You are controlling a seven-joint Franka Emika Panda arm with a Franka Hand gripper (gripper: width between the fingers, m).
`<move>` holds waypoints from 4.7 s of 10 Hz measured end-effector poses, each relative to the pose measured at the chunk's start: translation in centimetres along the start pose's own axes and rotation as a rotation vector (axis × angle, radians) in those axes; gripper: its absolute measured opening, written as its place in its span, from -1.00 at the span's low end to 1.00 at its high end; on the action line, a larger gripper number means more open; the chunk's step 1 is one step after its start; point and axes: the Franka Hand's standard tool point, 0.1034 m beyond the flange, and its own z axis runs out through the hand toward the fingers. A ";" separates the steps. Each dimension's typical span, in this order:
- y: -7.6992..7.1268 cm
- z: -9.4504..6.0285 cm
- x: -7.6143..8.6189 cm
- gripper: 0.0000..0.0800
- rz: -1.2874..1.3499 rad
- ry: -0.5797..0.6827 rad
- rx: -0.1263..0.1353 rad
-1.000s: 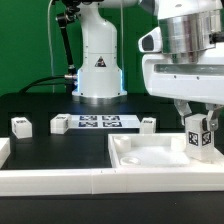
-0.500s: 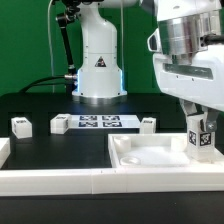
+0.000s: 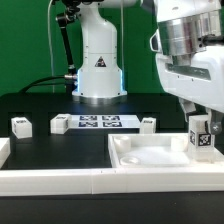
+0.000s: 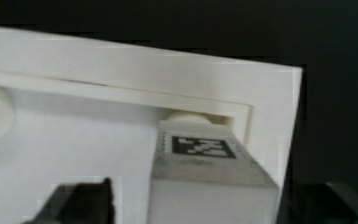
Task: Assemble square table
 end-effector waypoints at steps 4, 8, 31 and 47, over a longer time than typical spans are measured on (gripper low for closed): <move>0.1 0.0 -0.1 0.61 -0.314 -0.006 -0.010; 0.1 -0.1 -0.1 0.62 -0.715 0.009 -0.028; 0.3 0.1 0.1 -0.27 -0.574 0.037 -0.022; 0.2 0.3 -0.4 -0.05 0.188 -0.004 -0.003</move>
Offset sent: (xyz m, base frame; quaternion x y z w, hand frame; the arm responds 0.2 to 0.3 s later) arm 0.0000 0.0000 0.0000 0.0000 0.0000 -0.1938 0.9810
